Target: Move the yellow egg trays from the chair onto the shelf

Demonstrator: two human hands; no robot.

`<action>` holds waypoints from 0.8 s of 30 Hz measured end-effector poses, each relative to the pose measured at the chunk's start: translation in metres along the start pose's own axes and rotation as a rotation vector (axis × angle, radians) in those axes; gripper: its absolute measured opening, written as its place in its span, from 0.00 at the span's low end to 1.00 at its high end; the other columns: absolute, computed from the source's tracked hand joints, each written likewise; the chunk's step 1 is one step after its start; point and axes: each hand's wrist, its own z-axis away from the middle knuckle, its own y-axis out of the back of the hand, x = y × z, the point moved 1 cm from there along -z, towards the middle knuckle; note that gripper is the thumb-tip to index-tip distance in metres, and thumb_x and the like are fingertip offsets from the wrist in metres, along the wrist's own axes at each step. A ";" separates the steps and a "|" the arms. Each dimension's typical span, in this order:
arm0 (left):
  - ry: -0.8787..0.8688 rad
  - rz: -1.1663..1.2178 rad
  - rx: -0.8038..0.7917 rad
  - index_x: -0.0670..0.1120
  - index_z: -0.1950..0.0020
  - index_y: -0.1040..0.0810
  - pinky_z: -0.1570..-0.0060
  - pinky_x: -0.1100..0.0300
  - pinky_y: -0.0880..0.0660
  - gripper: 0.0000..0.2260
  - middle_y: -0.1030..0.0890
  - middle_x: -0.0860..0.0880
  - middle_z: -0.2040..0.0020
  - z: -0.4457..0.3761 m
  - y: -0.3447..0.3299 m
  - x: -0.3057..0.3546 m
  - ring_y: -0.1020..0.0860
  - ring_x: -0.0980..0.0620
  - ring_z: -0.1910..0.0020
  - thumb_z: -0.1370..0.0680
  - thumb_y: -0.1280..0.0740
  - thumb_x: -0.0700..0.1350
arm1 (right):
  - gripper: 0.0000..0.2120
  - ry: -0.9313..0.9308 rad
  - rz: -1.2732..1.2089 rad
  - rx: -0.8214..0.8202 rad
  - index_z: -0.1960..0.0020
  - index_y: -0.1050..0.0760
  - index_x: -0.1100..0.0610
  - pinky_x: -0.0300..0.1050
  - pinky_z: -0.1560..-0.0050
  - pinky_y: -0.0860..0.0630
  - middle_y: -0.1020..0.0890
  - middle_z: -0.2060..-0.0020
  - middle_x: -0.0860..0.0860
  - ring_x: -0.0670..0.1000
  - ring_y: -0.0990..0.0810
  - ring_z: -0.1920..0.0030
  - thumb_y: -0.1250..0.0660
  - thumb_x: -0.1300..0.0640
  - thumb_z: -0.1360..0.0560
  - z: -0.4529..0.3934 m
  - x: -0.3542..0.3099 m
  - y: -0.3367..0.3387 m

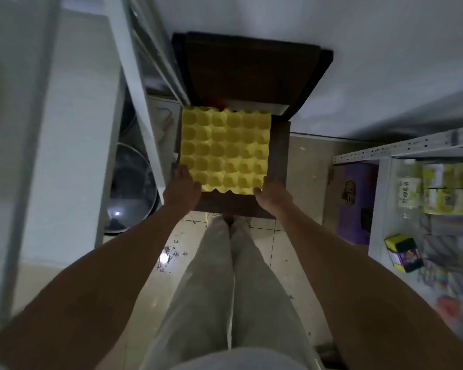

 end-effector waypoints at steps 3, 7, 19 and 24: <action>0.111 0.094 0.081 0.38 0.21 0.40 0.34 0.39 0.27 0.28 0.33 0.37 0.24 -0.039 -0.009 -0.006 0.30 0.35 0.28 0.19 0.39 0.46 | 0.23 -0.070 -0.014 0.149 0.28 0.32 0.60 0.54 0.48 0.26 0.28 0.33 0.58 0.60 0.24 0.35 0.40 0.48 0.19 -0.038 0.002 -0.004; 0.241 0.305 0.177 0.38 0.31 0.28 0.42 0.42 0.23 0.19 0.23 0.37 0.35 -0.081 -0.023 -0.014 0.21 0.34 0.38 0.20 0.39 0.44 | 0.21 -0.177 -0.070 0.287 0.32 0.31 0.57 0.49 0.57 0.31 0.25 0.36 0.55 0.59 0.20 0.41 0.37 0.48 0.20 -0.082 0.000 -0.012; 0.389 0.376 0.371 0.45 0.38 0.27 0.52 0.47 0.22 0.16 0.18 0.44 0.41 -0.118 -0.043 -0.022 0.18 0.40 0.43 0.25 0.36 0.46 | 0.16 -0.110 0.225 0.426 0.42 0.24 0.58 0.49 0.59 0.26 0.16 0.51 0.56 0.62 0.15 0.51 0.29 0.50 0.25 -0.118 0.010 -0.019; 0.436 0.314 0.361 0.42 0.38 0.26 0.53 0.51 0.27 0.12 0.19 0.43 0.39 -0.125 -0.039 -0.019 0.19 0.41 0.40 0.22 0.37 0.41 | 0.16 -0.133 0.214 0.461 0.43 0.25 0.56 0.47 0.62 0.31 0.16 0.52 0.55 0.61 0.15 0.54 0.29 0.50 0.26 -0.114 0.012 -0.020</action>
